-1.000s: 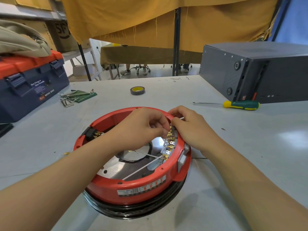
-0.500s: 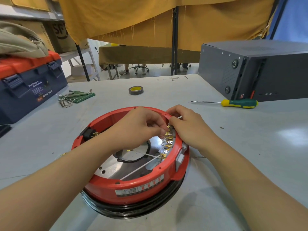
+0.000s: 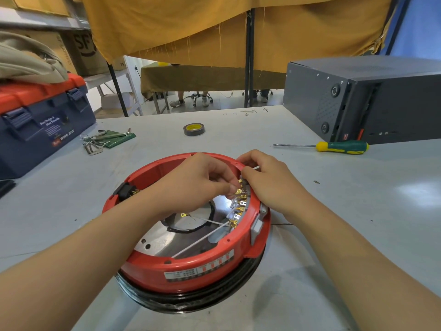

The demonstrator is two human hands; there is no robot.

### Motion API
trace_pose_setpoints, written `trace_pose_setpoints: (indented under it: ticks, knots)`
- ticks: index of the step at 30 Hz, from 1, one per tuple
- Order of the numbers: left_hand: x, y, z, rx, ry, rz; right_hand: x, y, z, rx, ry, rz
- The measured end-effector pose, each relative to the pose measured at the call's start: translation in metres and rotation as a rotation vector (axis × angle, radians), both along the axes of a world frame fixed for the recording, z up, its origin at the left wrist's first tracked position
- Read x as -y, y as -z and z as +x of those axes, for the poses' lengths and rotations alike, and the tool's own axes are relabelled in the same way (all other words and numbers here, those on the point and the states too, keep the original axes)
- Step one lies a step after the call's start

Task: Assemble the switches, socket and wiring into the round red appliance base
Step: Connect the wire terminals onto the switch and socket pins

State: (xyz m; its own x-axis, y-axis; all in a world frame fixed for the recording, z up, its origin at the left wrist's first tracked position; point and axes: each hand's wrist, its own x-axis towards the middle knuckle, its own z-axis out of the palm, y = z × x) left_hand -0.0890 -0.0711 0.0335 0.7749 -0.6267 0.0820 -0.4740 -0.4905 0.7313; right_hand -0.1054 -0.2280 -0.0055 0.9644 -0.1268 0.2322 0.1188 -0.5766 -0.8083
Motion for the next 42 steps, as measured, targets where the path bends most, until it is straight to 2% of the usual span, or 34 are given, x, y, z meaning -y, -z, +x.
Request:
trace_pose_setpoints:
  ticks: [6, 17, 32, 42]
  knots:
    - [0.0, 0.0, 0.001, -0.023, -0.004, 0.032, 0.0, 0.0, -0.001, -0.001, -0.001, 0.002]
    - [-0.002, 0.002, 0.005, -0.099, -0.036, -0.028, 0.0, -0.001, 0.0, -0.003, -0.004, 0.0]
    - [0.0, -0.001, 0.009, -0.156, -0.046, 0.034, 0.0, -0.001, -0.001, 0.002, -0.007, 0.009]
    - [-0.002, 0.0, 0.012, -0.212, -0.04, -0.015, -0.001, -0.001, -0.001, 0.002, -0.004, 0.018]
